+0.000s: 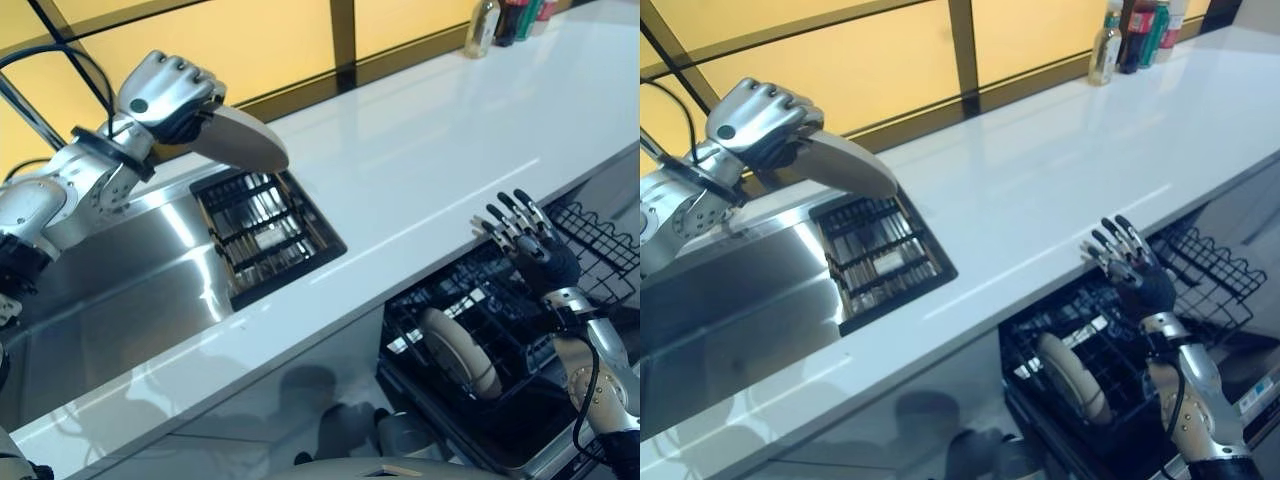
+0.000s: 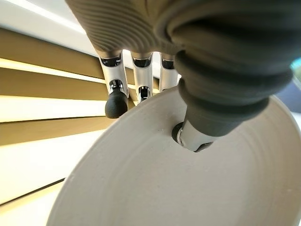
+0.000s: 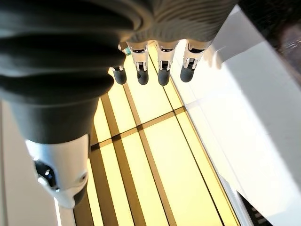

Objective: Pick up plates and place into dishwasher.

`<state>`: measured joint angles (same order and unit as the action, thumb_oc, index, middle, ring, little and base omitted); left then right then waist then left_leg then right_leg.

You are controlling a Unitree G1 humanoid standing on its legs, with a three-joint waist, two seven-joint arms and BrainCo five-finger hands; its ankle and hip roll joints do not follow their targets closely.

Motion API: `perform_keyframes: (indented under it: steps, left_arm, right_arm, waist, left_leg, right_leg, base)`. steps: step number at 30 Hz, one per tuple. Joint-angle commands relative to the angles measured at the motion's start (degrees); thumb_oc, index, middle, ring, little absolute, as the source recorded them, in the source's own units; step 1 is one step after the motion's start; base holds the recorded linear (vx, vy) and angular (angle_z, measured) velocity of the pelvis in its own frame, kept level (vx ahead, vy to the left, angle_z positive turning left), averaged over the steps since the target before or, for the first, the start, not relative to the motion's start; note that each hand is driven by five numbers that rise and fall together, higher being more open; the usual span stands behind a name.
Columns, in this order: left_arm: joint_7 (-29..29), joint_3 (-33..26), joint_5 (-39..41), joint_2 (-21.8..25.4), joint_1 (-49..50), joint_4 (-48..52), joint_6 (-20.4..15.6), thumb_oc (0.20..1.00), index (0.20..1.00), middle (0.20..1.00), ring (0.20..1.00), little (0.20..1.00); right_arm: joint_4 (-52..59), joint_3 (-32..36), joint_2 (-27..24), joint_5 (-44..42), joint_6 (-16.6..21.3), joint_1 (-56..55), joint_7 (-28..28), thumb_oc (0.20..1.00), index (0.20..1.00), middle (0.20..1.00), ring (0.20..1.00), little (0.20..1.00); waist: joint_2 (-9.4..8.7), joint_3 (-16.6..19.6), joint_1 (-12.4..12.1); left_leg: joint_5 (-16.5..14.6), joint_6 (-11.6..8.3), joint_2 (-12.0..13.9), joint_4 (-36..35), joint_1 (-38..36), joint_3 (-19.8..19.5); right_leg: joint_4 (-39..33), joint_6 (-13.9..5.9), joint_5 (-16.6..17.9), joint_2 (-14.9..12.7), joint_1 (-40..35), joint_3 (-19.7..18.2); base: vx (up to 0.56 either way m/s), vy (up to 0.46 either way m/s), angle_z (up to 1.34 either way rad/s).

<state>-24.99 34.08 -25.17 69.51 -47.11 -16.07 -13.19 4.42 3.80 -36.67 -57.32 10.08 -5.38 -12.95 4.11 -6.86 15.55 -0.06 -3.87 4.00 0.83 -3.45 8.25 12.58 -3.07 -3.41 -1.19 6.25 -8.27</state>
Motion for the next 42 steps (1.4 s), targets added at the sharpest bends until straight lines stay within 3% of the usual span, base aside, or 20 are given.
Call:
perform_keyframes:
  steps: [1, 5, 14, 20, 26, 31, 36, 42]
  left_arm:
    - [-3.0, -12.4, 8.4, -2.6, 4.2, 0.5, -3.9, 0.200, 0.200, 0.200, 0.200, 0.200]
    - [0.0, -21.8, 12.2, -9.3, 11.5, 6.1, -6.8, 0.200, 0.200, 0.200, 0.200, 0.200]
    - [4.4, -28.3, 22.9, -23.4, 19.9, 14.3, -9.0, 0.200, 0.200, 0.200, 0.200, 0.200]
    - [7.6, -25.4, 26.4, -33.9, 23.6, 19.7, -8.2, 0.200, 0.200, 0.200, 0.200, 0.200]
    - [13.2, -21.8, 31.0, -39.6, 25.6, 21.6, -7.3, 0.200, 0.200, 0.200, 0.200, 0.200]
    - [15.3, -17.7, 31.4, -41.6, 23.6, 21.8, -4.6, 0.200, 0.200, 0.200, 0.200, 0.200]
    - [13.7, -13.0, 27.3, -42.4, 20.5, 19.8, 0.2, 0.200, 0.200, 0.200, 0.200, 0.200]
    - [11.8, -11.4, 26.4, -43.3, 17.9, 16.6, 1.9, 0.200, 0.200, 0.200, 0.200, 0.200]
  right_arm:
    - [4.2, 1.6, 1.3, 2.2, 5.4, 1.7, 1.9, 1.000, 1.000, 1.000, 1.000, 1.000]
    - [5.9, 2.2, 3.1, 3.8, 6.6, 1.9, 4.6, 1.000, 1.000, 1.000, 1.000, 1.000]
    - [6.4, 2.8, 6.6, 6.6, 7.5, 2.0, 7.6, 1.000, 1.000, 1.000, 1.000, 1.000]
    - [6.8, 0.1, 6.9, 13.5, 6.9, 4.2, 9.8, 1.000, 1.000, 1.000, 1.000, 1.000]
    - [7.6, -3.7, 6.3, 16.7, 5.5, 7.9, 11.9, 1.000, 1.000, 1.000, 1.000, 1.000]
    - [7.7, -6.9, 6.4, 17.6, 3.7, 12.6, 12.9, 1.000, 1.000, 1.000, 1.000, 1.000]
    - [8.1, -10.9, 7.4, 18.1, 1.6, 17.2, 13.8, 1.000, 1.000, 1.000, 1.000, 1.000]
    - [9.0, -13.4, 8.0, 23.1, -0.7, 20.2, 12.6, 1.000, 1.000, 1.000, 1.000, 1.000]
  waist:
    - [-2.05, 3.4, -1.0]
    - [-2.49, 4.7, -1.4]
    - [-3.14, 6.3, -1.4]
    - [-3.51, 6.6, -1.7]
    - [-3.77, 6.7, -2.6]
    - [-3.67, 6.8, -3.1]
    - [-3.37, 7.1, -3.3]
    - [-3.05, 7.5, -3.1]
  left_leg:
    - [-2.2, 1.29, 0.5, 3.4, 2.5, 0.2]
    - [-2.5, 1.64, 0.0, 3.1, 1.8, 0.2]
    - [-3.0, 2.53, -1.2, 1.4, 0.2, 0.0]
    - [-3.4, 3.27, -2.2, 1.1, -0.1, -0.6]
    - [-3.7, 3.86, -2.7, 0.9, -0.2, -0.4]
    - [-3.7, 4.30, -3.1, 0.4, -0.3, -0.1]
    - [-3.8, 4.74, -3.3, -0.1, -0.7, 0.0]
    - [-3.7, 5.01, -3.6, -0.7, -1.0, 0.2]
  right_leg:
    - [-4.3, -4.77, 1.1, -2.5, -2.3, 1.2]
    - [-4.5, -4.68, 1.2, -2.1, -2.7, 0.8]
    - [-5.8, -5.11, 2.8, -1.6, -3.2, -0.3]
    - [-5.3, -5.45, 4.1, -1.6, -2.9, -0.3]
    - [-5.6, -5.47, 4.4, -1.5, -2.9, -0.2]
    - [-5.8, -5.61, 4.6, -1.7, -3.0, 0.1]
    - [-5.6, -5.88, 4.8, -1.9, -3.2, 0.5]
    - [-5.5, -6.24, 5.3, -2.1, -3.1, 0.5]
  base:
    - [-0.10, -0.007, 0.01]
    - [-0.08, 0.002, 0.03]
    - [-0.09, 0.007, -0.03]
    - [-0.07, 0.003, -0.04]
    - [-0.02, -0.008, -0.04]
    - [0.00, 0.000, 0.00]
    - [0.00, 0.000, 0.00]
    - [0.00, 0.000, 0.00]
